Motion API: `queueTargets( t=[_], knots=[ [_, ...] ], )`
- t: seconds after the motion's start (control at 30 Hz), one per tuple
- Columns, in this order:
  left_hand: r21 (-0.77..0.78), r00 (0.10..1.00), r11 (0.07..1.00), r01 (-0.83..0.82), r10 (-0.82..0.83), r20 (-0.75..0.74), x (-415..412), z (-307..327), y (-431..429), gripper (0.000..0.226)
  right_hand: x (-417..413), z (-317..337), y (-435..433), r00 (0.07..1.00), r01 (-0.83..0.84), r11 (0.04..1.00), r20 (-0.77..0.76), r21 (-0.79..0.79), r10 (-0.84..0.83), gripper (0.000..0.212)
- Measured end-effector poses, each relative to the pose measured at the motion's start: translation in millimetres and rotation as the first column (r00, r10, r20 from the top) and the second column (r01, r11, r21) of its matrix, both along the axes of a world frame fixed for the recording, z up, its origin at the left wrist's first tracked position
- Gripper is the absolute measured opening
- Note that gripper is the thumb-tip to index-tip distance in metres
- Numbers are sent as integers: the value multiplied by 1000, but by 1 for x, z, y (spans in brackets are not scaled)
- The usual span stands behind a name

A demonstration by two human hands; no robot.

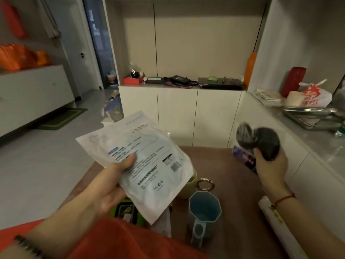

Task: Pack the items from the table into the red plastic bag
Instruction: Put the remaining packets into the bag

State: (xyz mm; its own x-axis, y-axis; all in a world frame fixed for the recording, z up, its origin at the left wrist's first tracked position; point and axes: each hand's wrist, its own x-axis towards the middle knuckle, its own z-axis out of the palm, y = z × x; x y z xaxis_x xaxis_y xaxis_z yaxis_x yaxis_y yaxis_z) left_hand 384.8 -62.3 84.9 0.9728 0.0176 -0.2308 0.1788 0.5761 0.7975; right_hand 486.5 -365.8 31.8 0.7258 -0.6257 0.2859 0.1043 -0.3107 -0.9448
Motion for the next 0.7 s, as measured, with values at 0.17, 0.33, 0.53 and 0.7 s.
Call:
queueTargets(
  t=[0.17,0.33,0.53,0.7],
  knots=[
    [-53,989,992,114,-108,105,-30,44,-20,48,-113,106,58,706,-250,657,330,-711,626,39],
    [-98,966,964,247,-237,105,-84,90,-26,66,-169,133,87,583,-414,43,-228,-909,780,57],
    [98,989,988,119,-127,80,-157,120,7,20,-248,187,106,533,-834,436,-288,-339,795,87],
    [235,966,967,101,-151,209,-205,149,30,32,-280,203,145,323,-901,371,-223,226,920,41]
  ],
)
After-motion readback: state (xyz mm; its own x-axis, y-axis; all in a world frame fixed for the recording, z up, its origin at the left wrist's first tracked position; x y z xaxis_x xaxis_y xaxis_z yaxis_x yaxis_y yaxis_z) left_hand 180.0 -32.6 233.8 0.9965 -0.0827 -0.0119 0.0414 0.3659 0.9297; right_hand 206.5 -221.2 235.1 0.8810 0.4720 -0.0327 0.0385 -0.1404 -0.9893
